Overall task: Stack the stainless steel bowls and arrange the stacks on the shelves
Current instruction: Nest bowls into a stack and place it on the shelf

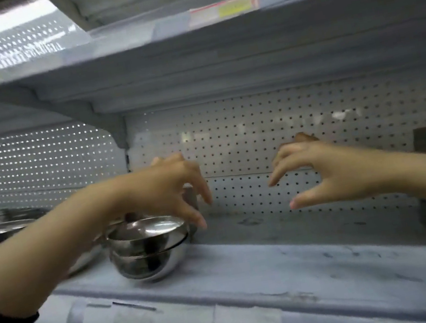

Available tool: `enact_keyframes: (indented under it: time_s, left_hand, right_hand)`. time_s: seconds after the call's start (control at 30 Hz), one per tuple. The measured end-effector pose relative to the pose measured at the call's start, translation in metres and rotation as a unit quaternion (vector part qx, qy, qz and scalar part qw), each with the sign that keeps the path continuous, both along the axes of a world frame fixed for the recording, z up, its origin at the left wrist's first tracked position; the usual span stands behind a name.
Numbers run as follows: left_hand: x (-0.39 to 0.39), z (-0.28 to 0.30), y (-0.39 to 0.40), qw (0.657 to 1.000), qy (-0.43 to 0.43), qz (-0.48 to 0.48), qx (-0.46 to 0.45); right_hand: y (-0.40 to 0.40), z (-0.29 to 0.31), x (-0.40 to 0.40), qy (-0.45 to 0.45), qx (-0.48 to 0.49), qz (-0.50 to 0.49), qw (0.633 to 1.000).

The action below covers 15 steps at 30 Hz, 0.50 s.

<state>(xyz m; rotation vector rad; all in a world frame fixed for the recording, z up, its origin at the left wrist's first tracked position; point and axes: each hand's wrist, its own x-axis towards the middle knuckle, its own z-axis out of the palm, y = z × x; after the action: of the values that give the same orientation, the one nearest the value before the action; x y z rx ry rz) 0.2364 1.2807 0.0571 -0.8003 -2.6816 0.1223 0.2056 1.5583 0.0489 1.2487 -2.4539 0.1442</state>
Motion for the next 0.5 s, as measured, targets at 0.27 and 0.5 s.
enact_keyframes:
  time_s: [0.27, 0.5]
  left_hand:
    - [0.009, -0.033, -0.114, 1.0, -0.02, -0.009, -0.005]
    - [-0.006, -0.044, -0.143, 0.996, 0.014, -0.053, -0.065]
  right_hand:
    - [-0.109, -0.033, 0.009, -0.01, -0.032, -0.002, 0.999]
    - [-0.16, -0.057, 0.023, -0.019, -0.048, -0.063, 0.997]
